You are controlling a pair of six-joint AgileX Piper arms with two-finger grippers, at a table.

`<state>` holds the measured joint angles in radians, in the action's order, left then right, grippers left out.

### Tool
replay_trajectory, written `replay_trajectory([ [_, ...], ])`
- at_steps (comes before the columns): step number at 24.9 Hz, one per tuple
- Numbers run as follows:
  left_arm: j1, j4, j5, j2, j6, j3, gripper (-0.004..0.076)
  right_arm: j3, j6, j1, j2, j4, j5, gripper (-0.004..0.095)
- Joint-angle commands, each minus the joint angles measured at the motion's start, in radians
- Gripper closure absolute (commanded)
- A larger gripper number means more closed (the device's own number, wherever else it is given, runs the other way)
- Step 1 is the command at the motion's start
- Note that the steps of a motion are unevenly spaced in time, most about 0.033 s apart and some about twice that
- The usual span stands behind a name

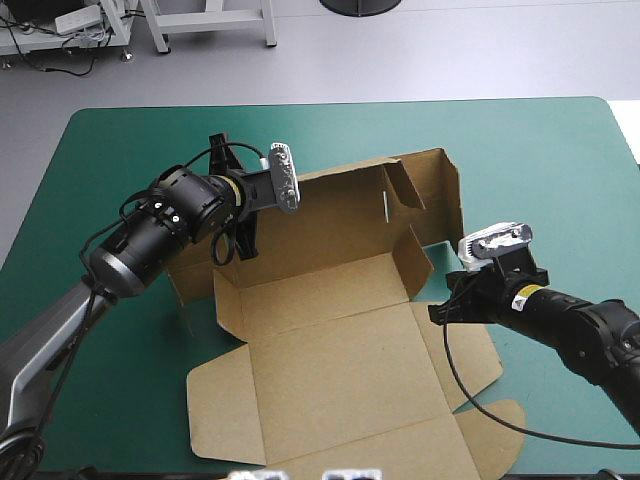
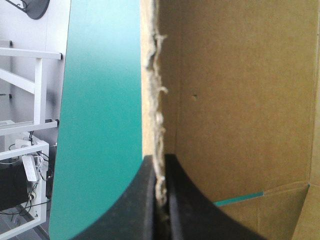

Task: Fold the box

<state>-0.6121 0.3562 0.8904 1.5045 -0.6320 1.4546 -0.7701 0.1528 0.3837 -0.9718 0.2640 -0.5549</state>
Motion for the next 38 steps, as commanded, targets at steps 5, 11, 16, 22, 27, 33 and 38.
replay_trajectory([
  [5, -0.011, 0.05, -0.038, -0.075, 0.101, -0.056, 0.0729, -0.063, 0.011, -0.005, -0.008, -0.006, 0.025, 0.0914],
  [11, -0.04, 0.083, -0.049, -0.136, 0.131, -0.149, 0.0729, -0.063, 0.007, -0.005, -0.034, 0.001, -0.002, 0.0914],
  [16, -0.074, 0.107, -0.062, -0.173, 0.163, -0.172, 0.0729, -0.082, 0.011, -0.005, -0.056, -0.003, -0.013, 0.0913],
  [22, -0.089, 0.266, -0.136, -0.181, 0.297, -0.285, 0.0729, -0.177, 0.028, -0.005, -0.12, -0.018, -0.033, 0.0914],
  [27, -0.146, 0.432, -0.133, -0.185, 0.438, -0.302, 0.0729, -0.232, 0.03, -0.005, -0.175, -0.02, -0.051, 0.0914],
  [33, -0.171, 0.535, -0.158, -0.209, 0.457, -0.304, 0.0729, -0.337, 0.03, -0.005, -0.204, -0.026, -0.111, 0.0914],
  [38, -0.171, 0.497, -0.158, -0.214, 0.465, -0.304, 0.0729, -0.339, 0.03, -0.005, -0.215, -0.023, -0.144, 0.0913],
])
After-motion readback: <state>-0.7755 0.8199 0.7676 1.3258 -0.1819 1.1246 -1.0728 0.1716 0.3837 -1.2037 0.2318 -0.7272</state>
